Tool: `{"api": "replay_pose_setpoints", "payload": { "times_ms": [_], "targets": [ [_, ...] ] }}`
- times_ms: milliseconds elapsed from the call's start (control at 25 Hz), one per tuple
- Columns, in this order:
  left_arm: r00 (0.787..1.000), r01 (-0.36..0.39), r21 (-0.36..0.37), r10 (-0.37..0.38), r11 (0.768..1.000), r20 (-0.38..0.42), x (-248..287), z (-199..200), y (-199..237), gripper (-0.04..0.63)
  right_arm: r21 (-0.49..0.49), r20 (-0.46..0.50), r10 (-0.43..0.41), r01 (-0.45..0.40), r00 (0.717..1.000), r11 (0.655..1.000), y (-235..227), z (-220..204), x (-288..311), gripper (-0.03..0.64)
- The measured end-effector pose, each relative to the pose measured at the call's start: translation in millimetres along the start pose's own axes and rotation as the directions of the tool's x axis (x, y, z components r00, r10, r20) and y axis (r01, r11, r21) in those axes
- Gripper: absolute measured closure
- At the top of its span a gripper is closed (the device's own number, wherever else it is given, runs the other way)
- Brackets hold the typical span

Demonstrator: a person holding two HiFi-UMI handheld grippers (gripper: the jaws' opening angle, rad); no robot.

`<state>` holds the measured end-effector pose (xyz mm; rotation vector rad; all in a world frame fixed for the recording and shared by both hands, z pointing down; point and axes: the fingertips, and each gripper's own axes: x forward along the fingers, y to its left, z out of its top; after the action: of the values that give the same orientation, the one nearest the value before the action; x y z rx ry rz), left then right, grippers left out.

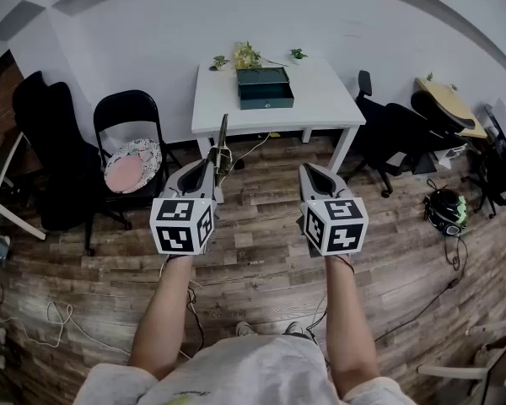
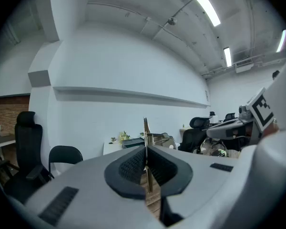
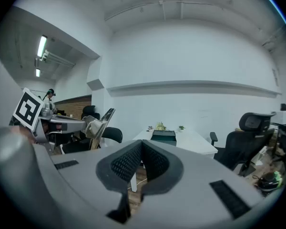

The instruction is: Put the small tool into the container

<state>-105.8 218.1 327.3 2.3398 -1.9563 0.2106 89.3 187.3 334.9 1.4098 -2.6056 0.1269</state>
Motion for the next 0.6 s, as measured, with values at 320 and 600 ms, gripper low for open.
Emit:
{"api": "replay_pose_setpoints", "payload": {
  "times_ms": [320,600],
  "targets": [
    [1.0,0.02,-0.016,-0.021,1.0,-0.01,-0.6,-8.4,12.8,0.589,0.0,-0.023,-0.016,0.016,1.0,1.0,13.9,-5.5,5.1,0.612],
    [1.0,0.024,-0.019,-0.024,1.0,-0.013,3.0,-12.4,21.6,0.589,0.001,-0.022,-0.018,0.018,1.0,1.0,16.7,-4.8,14.3,0.612]
  ]
}}
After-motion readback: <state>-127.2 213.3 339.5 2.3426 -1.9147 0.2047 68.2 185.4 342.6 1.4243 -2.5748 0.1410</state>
